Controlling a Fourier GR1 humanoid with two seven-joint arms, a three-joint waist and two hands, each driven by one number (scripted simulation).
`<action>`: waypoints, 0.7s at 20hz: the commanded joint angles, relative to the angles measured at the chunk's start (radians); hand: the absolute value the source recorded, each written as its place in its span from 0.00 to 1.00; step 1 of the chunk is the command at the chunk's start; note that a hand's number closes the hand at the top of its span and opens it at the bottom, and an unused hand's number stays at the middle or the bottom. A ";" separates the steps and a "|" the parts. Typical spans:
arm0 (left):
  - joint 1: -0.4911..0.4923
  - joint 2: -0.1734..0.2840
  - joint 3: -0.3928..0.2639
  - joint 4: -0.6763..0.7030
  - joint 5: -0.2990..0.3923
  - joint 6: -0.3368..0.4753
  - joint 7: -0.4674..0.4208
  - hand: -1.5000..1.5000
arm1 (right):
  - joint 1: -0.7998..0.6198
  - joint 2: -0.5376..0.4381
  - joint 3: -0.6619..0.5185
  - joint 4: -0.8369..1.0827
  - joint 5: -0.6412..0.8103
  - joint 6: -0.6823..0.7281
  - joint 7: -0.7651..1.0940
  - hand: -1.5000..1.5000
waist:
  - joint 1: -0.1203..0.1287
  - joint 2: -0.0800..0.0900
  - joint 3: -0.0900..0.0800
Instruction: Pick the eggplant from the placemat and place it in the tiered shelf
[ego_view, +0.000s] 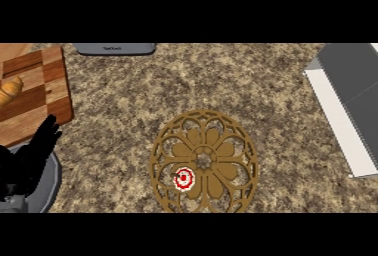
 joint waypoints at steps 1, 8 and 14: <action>-0.017 -0.008 -0.002 0.004 -0.010 0.013 0.020 0.50 | 0.030 -0.037 -0.045 -0.010 0.033 0.112 0.136 1.00 | -0.003 0.001 0.001; -0.007 0.011 0.014 -0.042 0.004 -0.012 0.060 0.50 | 0.121 -0.053 -0.134 -0.100 0.041 0.098 0.075 1.00 | 0.007 0.000 0.002; -0.001 0.010 0.021 -0.046 0.005 -0.036 0.046 0.50 | 0.212 -0.085 -0.245 -0.138 0.005 0.006 0.011 1.00 | 0.013 0.004 0.002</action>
